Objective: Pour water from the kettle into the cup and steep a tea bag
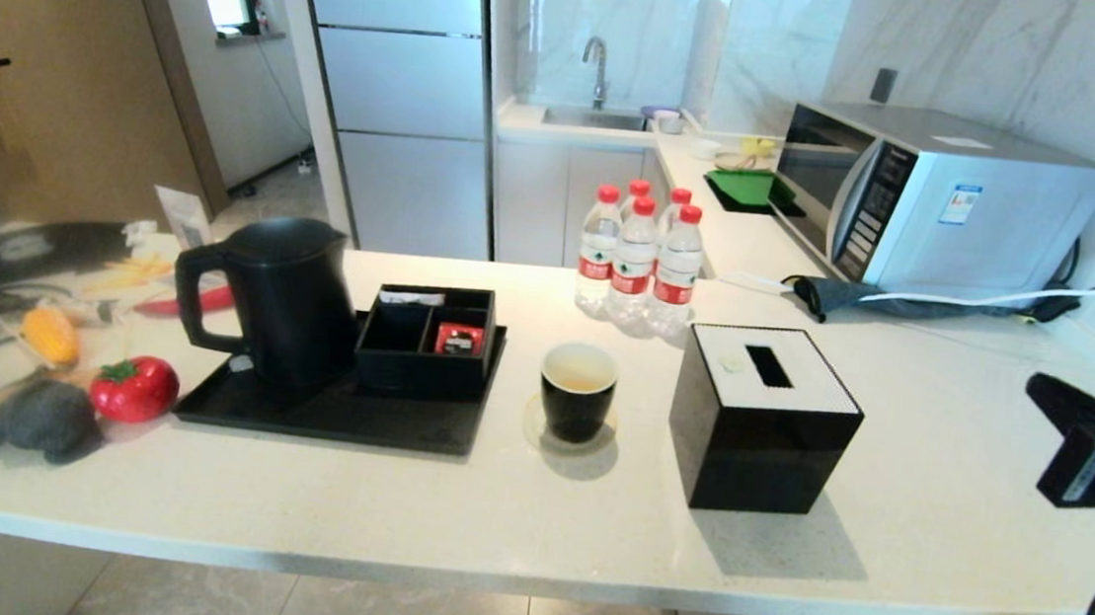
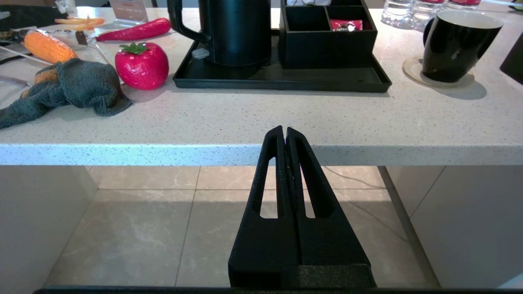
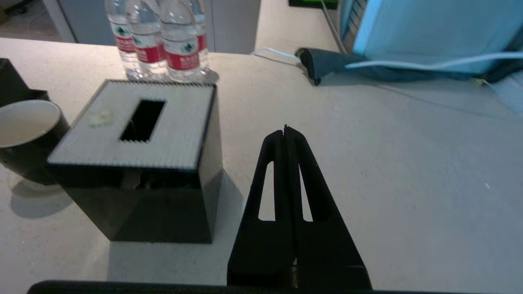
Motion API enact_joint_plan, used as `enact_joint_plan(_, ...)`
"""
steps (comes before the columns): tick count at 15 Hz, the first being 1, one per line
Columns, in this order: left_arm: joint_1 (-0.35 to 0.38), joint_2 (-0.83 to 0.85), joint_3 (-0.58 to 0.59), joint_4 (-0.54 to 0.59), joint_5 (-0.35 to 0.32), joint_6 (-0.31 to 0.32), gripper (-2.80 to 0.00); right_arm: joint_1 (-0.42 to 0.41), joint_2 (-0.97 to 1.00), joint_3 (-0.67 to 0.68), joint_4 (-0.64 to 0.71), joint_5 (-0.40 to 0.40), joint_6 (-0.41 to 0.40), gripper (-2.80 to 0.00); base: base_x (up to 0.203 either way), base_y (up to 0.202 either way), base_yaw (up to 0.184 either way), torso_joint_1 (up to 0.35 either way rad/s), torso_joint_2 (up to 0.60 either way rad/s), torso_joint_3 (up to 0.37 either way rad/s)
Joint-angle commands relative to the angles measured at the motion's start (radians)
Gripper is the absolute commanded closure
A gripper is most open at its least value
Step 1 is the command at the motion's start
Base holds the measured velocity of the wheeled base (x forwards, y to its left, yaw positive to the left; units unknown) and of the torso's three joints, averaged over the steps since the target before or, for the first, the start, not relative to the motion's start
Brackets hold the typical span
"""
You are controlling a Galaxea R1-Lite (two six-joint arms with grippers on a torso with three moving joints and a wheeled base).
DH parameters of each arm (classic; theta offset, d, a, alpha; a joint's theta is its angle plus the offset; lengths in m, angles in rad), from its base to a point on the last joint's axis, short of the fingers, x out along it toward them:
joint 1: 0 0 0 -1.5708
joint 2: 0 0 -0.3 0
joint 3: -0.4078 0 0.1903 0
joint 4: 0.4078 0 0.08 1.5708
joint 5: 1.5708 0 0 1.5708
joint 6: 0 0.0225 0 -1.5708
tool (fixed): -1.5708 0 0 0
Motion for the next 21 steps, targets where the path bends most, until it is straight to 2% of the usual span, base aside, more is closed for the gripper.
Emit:
enact_joint_plan(1, 0.0, 0.0, 0.0, 0.0, 0.0, -0.001, 0.0, -0.043, -0.105, 0.08, -0.008, -0.001, 0.003, 0.0, 0.0, 0.0, 0.0, 0.0, 0.0, 0.0)
enact_joint_plan(6, 0.0, 0.0, 0.0, 0.0, 0.0, -0.001, 0.0, -0.101, -0.297, 0.239, 0.007, -0.002, -0.001, 0.0, 0.0, 0.0, 0.0, 0.0, 0.0, 0.0)
enact_joint_plan(9, 0.0, 0.0, 0.0, 0.0, 0.0, -0.001, 0.0, -0.103, -0.451, 0.279, 0.057, 0.0, -0.059, 0.0, 0.0, 0.0, 0.0, 0.0, 0.0, 0.0)
enact_joint_plan(11, 0.0, 0.0, 0.0, 0.0, 0.0, -0.001, 0.0, -0.104, -0.619, 0.298, 0.186, 0.0, -0.088, 0.0, 0.0, 0.0, 0.0, 0.0, 0.0, 0.0)
enact_joint_plan(15, 0.0, 0.0, 0.0, 0.0, 0.0, -0.001, 0.0, -0.09, -0.922, 0.277, 0.566, -0.003, -0.15, 0.0, 0.0, 0.0, 0.0, 0.0, 0.0, 0.0)
enact_joint_plan(16, 0.0, 0.0, 0.0, 0.0, 0.0, -0.001, 0.0, -0.091, -0.942, 0.278, 0.602, 0.005, -0.177, 0.0, 0.0, 0.0, 0.0, 0.0, 0.0, 0.0)
enact_joint_plan(18, 0.0, 0.0, 0.0, 0.0, 0.0, -0.001, 0.0, -0.095, -0.942, 0.313, 0.586, 0.007, -0.197, 0.0, 0.0, 0.0, 0.0, 0.0, 0.0, 0.0)
enact_joint_plan(21, 0.0, 0.0, 0.0, 0.0, 0.0, -0.001, 0.0, -0.16, -1.016, 0.321, 0.689, 0.041, -0.199, 0.0, 0.0, 0.0, 0.0, 0.0, 0.0, 0.0)
